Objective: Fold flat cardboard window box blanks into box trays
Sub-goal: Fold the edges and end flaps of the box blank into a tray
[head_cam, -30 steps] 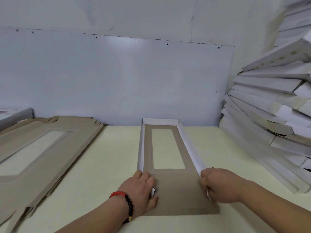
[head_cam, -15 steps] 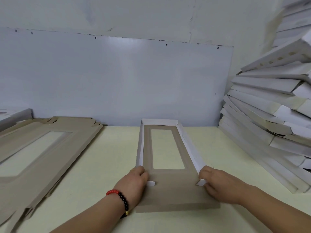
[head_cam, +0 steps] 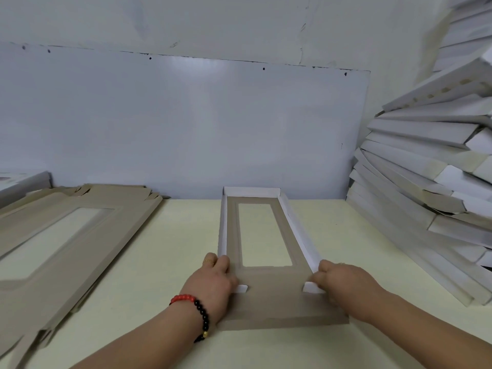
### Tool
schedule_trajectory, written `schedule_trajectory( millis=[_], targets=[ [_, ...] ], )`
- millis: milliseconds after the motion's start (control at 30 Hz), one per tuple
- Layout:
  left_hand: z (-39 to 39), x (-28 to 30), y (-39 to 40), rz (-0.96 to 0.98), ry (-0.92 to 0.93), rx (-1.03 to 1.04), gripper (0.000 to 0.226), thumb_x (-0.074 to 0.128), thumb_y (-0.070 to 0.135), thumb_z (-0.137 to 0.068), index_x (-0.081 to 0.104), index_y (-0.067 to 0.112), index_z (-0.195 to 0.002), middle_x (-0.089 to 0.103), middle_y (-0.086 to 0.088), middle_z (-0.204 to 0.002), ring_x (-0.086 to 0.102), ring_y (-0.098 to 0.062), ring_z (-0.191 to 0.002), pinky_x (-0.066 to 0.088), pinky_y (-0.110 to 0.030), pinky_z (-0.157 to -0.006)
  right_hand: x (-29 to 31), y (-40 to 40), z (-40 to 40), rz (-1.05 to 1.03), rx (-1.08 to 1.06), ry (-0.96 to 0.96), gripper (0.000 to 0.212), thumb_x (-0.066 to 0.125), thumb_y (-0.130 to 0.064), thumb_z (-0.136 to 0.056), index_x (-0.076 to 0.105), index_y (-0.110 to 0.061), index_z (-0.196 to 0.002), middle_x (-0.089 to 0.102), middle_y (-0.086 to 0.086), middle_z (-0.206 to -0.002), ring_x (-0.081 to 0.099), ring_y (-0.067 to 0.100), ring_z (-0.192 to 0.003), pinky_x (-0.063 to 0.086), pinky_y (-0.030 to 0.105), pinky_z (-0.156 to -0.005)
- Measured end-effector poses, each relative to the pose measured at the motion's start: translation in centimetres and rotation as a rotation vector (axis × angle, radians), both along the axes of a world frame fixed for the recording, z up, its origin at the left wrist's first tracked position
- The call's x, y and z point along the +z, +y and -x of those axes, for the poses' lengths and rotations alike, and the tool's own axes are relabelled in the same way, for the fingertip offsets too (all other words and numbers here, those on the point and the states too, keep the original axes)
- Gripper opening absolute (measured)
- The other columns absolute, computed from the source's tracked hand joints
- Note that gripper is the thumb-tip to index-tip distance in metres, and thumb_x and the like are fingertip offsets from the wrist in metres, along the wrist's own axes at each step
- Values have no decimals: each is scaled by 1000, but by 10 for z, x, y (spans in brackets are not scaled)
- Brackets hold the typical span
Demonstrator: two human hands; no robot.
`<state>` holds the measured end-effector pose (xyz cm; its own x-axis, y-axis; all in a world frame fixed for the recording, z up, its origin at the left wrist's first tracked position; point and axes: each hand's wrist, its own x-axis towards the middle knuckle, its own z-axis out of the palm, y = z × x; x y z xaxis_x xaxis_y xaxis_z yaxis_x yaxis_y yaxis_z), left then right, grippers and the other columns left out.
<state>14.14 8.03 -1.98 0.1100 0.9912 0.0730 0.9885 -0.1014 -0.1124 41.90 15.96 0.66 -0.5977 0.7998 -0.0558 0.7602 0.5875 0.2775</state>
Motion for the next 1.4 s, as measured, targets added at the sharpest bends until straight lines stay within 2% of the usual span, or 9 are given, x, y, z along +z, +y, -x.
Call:
schedule_trajectory(
  millis=[133, 467, 633, 733, 1067, 1200, 1233, 1300, 1400],
  targets=[
    [-5, 7, 3, 75, 105, 44, 39, 42, 14, -93, 54, 28, -127, 49, -3, -117, 45, -29, -110, 33, -33, -72, -2, 10, 0, 25, -1, 67, 36, 44, -14, -97, 58, -32, -125, 52, -5, -118, 58, 20, -100, 44, 29, -79],
    [1, 10, 7, 138, 22, -32, 32, 38, 20, -99, 49, 18, -130, 55, -7, -120, 52, -27, -109, 34, -28, -79, -3, 20, 1, -13, 11, 110, 27, 41, -31, -100, 66, -34, -111, 62, -4, -106, 59, 21, -91, 41, 29, -72],
    [4, 0, 4, 43, -75, -17, 17, 38, 19, -97, 39, 16, -113, 38, -1, -78, 39, -24, -74, 31, -30, -65, -3, 19, -2, 37, 10, 260, 26, 45, -32, -100, 69, -31, -108, 64, -9, -104, 56, 13, -87, 41, 25, -75],
    [6, -5, 3, 21, -123, -35, 17, 41, 19, -94, 31, 19, -108, 30, 3, -75, 36, -20, -67, 32, -28, -62, -6, 18, -7, 23, 16, 341, 22, 48, -32, -99, 68, -26, -104, 64, -11, -97, 53, 9, -83, 40, 21, -74],
    [16, -7, -6, -76, -377, -142, 30, 44, 16, -96, 55, 27, -121, 48, 4, -109, 53, -18, -97, 44, -23, -82, -18, 3, -22, 5, 102, 215, 34, 47, -24, -96, 57, -34, -127, 57, -9, -116, 56, 13, -102, 40, 20, -79],
    [27, -15, -6, -59, -327, -211, 58, 45, 8, -92, 41, 33, -144, 46, 7, -129, 51, -14, -115, 38, -16, -94, -22, -6, -35, 3, 166, 325, 31, 36, -37, -99, 63, -34, -114, 57, -20, -102, 56, 14, -99, 36, 10, -76],
    [29, -17, -5, -41, -317, -224, 63, 44, 7, -91, 34, 32, -148, 44, 8, -135, 47, -13, -121, 36, -16, -99, -22, -5, -40, -5, 169, 338, 28, 50, -25, -95, 63, -34, -118, 59, -20, -105, 60, 14, -98, 41, 11, -77],
    [37, -20, -6, -14, -278, -270, 71, 43, 8, -87, 24, 29, -152, 37, 10, -145, 39, -13, -127, 31, -14, -103, -21, -9, -44, -54, 258, 315, 67, 81, -3, -60, 67, -26, -121, 66, -14, -107, 66, 11, -87, 50, 15, -68],
    [44, -20, -8, 6, -191, -321, 82, 42, 18, -77, 15, 27, -154, 26, 13, -154, 37, -16, -124, 25, -13, -100, -17, -12, -44, -58, 263, 222, 85, 82, -9, -38, 67, -23, -121, 65, -12, -111, 66, 8, -85, 49, 15, -60]
  ],
)
